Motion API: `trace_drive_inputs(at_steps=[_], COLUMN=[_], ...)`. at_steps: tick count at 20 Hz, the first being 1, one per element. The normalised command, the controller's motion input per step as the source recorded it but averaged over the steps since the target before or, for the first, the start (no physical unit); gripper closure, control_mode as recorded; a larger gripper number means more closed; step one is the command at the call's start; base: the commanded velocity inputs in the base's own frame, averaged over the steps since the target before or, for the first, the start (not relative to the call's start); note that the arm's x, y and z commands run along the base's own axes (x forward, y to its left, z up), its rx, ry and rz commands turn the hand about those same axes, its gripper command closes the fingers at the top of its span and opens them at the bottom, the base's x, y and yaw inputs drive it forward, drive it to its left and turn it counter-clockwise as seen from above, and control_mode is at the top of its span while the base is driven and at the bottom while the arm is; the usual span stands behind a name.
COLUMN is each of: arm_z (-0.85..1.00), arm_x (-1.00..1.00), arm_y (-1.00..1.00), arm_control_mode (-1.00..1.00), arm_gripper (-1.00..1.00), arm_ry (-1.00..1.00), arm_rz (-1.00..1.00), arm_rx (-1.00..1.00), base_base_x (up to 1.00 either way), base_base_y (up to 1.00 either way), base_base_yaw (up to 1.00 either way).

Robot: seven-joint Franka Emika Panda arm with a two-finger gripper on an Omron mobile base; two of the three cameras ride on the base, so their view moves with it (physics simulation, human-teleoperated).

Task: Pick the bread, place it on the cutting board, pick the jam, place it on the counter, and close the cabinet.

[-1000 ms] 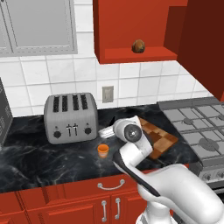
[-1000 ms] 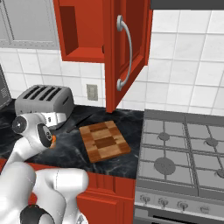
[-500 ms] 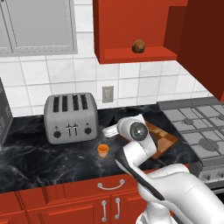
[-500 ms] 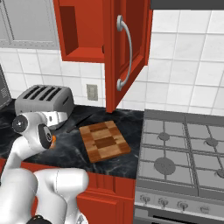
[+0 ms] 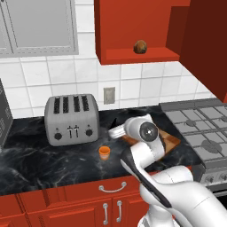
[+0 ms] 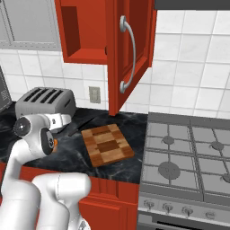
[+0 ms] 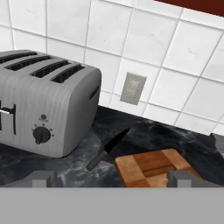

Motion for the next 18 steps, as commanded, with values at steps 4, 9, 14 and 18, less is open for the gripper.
trace_drive_inputs(at_steps=[4, 9, 14, 18], arm_z=[0.18, 0.21, 0.25, 0.26], arm_x=[-0.11, -0.09, -0.03, 0.00], arm_y=[-0.14, -0.12, -0.08, -0.02], arm_control_mode=[-1.00, -1.00, -1.00, -1.00], arm_gripper=[-1.00, -1.00, -1.00, -1.00], arm_ry=[0.01, 0.02, 0.03, 0.03], arm_rz=[0.01, 0.00, 0.00, 0.00], arm_rx=[0.02, 0.03, 0.04, 0.04], base_base_x=[0.00, 0.00, 0.00, 0.00], base_base_y=[0.00, 0.00, 0.00, 0.00], base_base_yaw=[0.00, 0.00, 0.00, 0.00])
